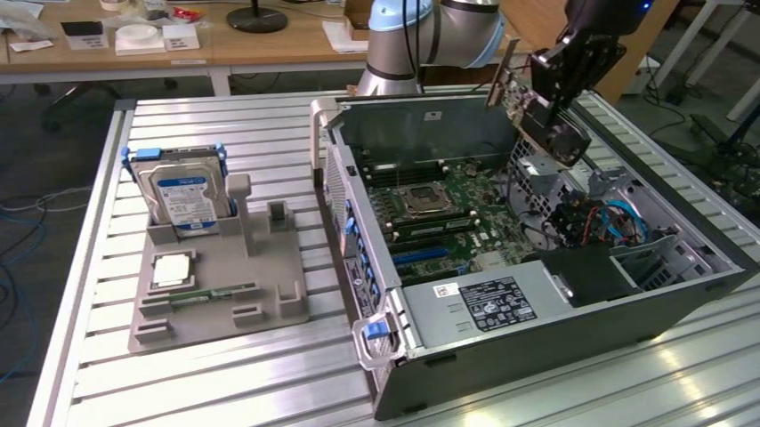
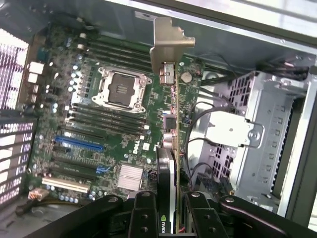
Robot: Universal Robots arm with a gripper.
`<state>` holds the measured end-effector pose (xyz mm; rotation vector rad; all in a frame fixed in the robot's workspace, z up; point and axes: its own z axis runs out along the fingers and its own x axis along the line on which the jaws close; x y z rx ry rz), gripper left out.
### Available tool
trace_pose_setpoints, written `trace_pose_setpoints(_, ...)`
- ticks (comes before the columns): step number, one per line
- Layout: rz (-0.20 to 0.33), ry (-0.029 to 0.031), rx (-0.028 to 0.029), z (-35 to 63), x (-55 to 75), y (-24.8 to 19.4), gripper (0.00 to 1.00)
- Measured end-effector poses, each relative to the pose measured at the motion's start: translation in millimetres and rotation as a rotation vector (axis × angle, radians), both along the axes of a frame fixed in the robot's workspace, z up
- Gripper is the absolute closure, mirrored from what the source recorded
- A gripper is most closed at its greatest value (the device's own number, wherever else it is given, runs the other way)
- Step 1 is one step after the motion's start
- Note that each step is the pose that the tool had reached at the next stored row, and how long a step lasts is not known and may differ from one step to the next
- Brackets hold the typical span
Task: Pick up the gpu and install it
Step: 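Insert the gpu into the slot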
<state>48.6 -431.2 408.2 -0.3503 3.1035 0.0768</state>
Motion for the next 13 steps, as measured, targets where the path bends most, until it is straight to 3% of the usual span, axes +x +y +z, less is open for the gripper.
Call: trace_pose_setpoints(13,0.22,-0.0001,0.0,0.0,0.0,0.0,0.73)
